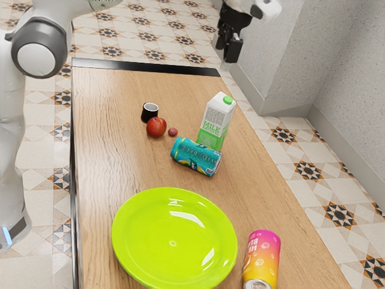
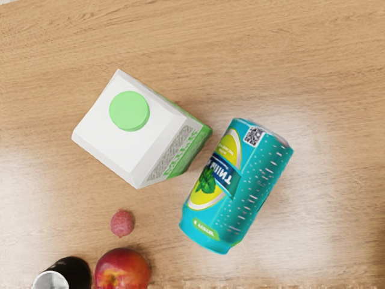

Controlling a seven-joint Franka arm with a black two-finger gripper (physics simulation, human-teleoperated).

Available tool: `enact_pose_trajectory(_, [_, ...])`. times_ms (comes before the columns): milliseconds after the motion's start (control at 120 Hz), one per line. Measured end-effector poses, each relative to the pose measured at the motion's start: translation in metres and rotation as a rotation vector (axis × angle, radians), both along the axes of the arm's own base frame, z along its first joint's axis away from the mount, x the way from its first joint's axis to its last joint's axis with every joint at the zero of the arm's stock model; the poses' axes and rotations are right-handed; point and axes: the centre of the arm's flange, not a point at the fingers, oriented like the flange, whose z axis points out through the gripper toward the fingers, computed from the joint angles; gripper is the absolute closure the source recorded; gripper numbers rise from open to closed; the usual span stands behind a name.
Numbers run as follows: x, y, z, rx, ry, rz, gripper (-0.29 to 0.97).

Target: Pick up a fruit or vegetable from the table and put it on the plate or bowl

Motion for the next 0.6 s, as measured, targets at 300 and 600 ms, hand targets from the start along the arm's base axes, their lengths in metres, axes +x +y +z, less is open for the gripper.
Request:
enact_pose_trajectory(300, [-0.141, 0.151, -0.061, -0.099, 0.033, -0.086, 0.0])
enact_pose_trajectory(600, [-0.105, 0.149, -0.077, -0.066, 0.019, -0.341, 0.0])
